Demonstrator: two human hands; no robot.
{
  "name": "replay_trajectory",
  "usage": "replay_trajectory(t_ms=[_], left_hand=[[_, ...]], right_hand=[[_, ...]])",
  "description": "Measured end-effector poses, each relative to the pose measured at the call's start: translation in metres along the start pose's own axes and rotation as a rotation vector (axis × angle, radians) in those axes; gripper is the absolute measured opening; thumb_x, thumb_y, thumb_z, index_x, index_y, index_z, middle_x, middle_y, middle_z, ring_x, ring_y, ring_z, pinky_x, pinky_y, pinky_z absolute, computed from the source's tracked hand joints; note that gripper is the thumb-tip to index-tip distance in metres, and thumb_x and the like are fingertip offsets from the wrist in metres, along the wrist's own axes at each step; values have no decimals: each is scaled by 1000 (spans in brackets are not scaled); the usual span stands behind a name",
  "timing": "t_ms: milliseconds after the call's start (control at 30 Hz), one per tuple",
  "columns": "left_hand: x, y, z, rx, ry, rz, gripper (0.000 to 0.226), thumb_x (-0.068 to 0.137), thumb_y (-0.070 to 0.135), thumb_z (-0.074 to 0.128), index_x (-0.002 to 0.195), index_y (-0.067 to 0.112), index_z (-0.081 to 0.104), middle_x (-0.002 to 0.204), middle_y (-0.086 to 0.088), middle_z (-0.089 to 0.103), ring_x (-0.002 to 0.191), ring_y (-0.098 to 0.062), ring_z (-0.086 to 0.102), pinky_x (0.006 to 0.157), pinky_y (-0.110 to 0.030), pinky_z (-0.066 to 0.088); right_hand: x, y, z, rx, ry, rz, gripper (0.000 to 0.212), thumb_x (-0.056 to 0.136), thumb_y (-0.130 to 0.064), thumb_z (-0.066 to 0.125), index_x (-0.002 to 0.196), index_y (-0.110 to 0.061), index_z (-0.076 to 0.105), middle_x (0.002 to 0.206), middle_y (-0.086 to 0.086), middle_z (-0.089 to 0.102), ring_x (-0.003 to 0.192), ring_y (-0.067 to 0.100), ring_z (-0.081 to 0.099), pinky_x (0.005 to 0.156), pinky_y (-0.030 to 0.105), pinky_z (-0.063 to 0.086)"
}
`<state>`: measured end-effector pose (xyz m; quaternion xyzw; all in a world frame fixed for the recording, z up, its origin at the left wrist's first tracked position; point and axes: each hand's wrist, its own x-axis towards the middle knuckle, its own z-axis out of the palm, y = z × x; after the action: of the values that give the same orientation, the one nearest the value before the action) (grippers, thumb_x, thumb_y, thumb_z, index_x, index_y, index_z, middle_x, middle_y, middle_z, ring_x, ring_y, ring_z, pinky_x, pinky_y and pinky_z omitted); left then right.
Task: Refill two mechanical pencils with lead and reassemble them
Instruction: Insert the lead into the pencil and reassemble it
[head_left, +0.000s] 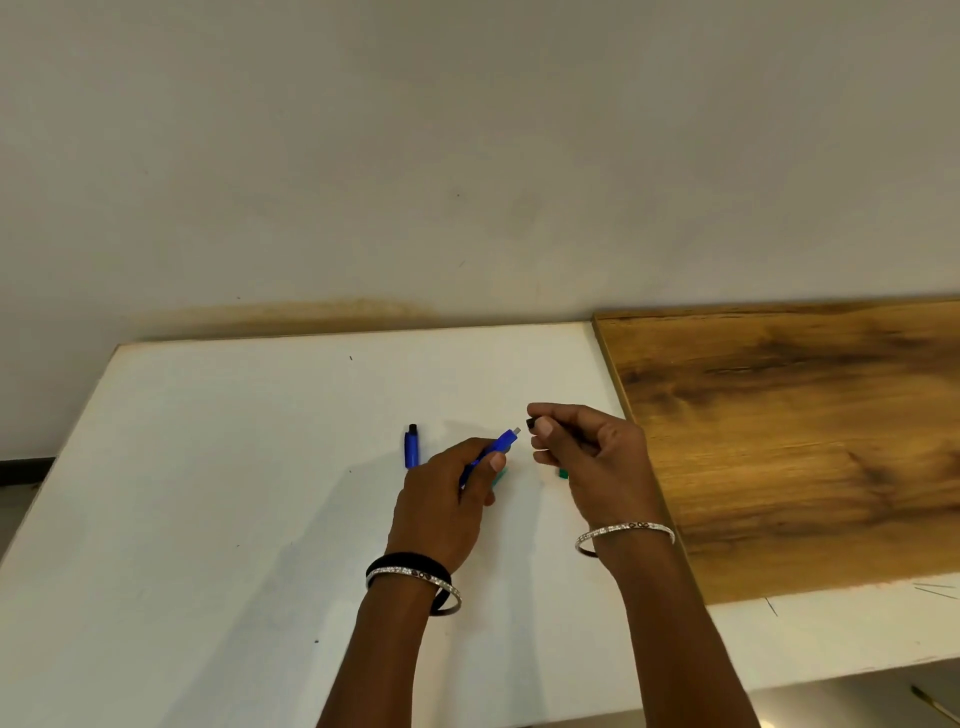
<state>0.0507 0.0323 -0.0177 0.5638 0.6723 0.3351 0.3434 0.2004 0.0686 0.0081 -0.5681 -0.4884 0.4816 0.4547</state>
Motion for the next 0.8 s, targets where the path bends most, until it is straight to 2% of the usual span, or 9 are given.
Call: replay_trajectory(t_ms=[133,300,467,667,800], left_hand=[[-1,1,1,3,-2,1,35,92,48,47,117,32,65,64,15,61,56,3,55,57,-11,35],[-2,2,0,12,-7,3,34,92,49,48,117,33,65,63,16,60,59,3,57,58,-10,35],[-1,4,1,-7,-5,-9,36,91,48,49,118,31,65,64,18,60,59,4,58,60,-10,37],[-2,3,-3,-7,-7,-15,36,91,49,50,118,31,66,66,16,63,60,5,59,59,-8,37],[-2,5,-4,-35,-12,-9,34,91,47,51,116,31,67,66,11,66,55,9,55,54,-6,37]], right_hand=[[-2,1,2,-78,-11,-55,16,88,-7,67,100,-13,76,91,4,75,80,17,71,65,17,57],[-1,1,1,-140,-15,-66,17,88,-7,67,101,-14,75,90,-1,74,78,13,71,60,8,51],[-1,4,0,-248,5,-90,19,88,-10,67,102,-18,76,94,-1,75,74,11,71,73,24,59],[-1,7,3,-208,-50,-86,19,86,-8,69,99,-19,76,91,-1,76,77,13,71,76,31,61],[0,5,2,-86,-42,-54,17,82,-8,74,98,-14,74,83,5,76,75,19,73,73,33,61]])
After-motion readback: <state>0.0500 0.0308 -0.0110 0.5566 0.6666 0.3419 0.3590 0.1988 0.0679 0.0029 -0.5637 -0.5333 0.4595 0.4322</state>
